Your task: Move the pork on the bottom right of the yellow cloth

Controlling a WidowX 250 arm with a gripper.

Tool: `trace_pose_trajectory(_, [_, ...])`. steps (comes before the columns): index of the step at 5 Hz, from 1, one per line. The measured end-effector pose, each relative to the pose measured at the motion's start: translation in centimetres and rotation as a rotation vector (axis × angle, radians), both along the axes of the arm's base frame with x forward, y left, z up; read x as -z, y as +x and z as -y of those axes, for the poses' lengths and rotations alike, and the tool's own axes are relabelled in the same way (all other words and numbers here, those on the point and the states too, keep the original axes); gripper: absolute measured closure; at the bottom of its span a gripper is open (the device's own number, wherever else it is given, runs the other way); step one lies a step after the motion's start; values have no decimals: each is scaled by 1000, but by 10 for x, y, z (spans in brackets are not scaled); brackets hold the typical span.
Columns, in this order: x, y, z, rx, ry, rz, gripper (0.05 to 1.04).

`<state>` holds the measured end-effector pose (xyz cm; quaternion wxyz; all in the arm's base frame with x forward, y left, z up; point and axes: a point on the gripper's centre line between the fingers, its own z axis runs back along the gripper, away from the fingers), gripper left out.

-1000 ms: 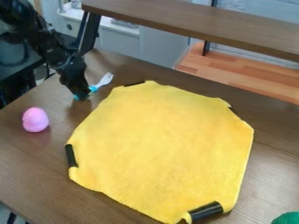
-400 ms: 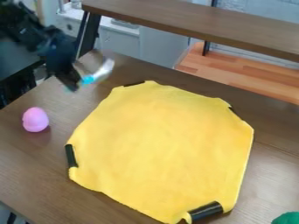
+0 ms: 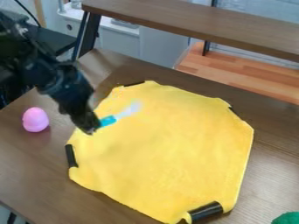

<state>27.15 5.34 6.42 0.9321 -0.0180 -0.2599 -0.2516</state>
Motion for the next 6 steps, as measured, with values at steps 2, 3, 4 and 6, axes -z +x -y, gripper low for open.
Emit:
trace_pose_trajectory(2, [5,-25,71,149,11,11,865])
trace_pose_trajectory(3, [16,-21,101,139,30,1,865])
trace_pose_trajectory(4, [34,-15,115,100,43,-42,865])
trace_pose_trajectory(6, [55,-8,128,109,61,-39,529])
